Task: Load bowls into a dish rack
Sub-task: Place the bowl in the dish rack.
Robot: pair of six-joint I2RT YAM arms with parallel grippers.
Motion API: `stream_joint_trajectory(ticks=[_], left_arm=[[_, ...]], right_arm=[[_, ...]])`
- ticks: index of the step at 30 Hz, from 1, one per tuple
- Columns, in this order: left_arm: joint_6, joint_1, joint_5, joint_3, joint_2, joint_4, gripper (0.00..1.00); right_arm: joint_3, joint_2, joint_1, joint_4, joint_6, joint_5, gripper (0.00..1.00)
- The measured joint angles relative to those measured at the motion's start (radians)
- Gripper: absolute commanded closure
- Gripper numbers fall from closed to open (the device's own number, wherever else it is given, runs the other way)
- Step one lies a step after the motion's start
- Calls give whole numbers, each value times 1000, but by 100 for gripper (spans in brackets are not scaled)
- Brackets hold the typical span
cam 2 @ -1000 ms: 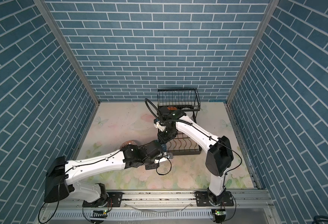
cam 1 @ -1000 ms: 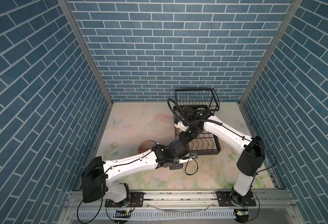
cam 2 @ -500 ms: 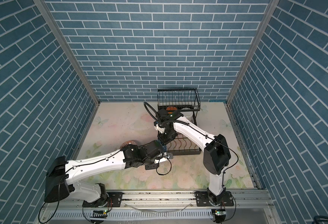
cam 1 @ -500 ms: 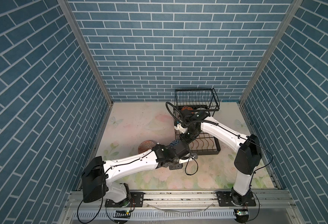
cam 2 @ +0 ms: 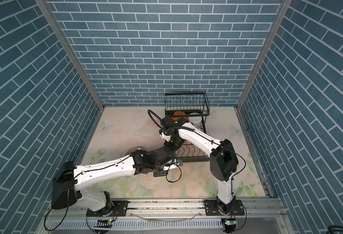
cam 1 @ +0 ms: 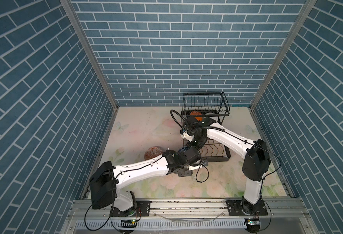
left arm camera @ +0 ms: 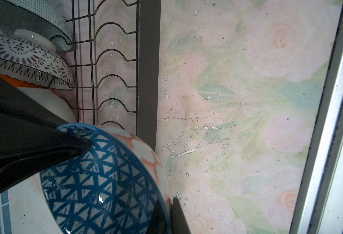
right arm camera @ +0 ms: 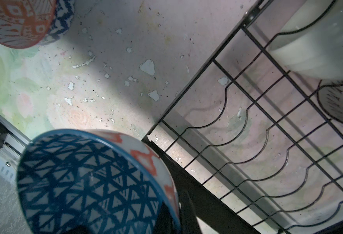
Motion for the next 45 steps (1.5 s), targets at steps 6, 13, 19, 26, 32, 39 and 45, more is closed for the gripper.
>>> stream_joint_trajectory(ticks=[6,13,19,26,32,39,45], left_arm=[[-31,1,-33,-2,-2,8,73],[-71,5,-84,-23,-54,77,15],[-87,9,-98,-74,-126,137,0],[-121,27,-105,-153,-255,245,0],[-214,42,-89,-207,-332,364,0],[-430,142,-67,-213,-338,411,0],[-607,254,2,-207,-323,413,0]], right_arm=[[0,0,-1,7,7,5,100],[0,0,-15,27,26,17,100],[-1,-7,-35,39,39,29,100],[-2,-33,-73,40,62,100,100],[-2,-61,-93,40,82,174,100],[-21,-115,-93,39,105,298,100],[-68,-158,-93,39,134,447,100]])
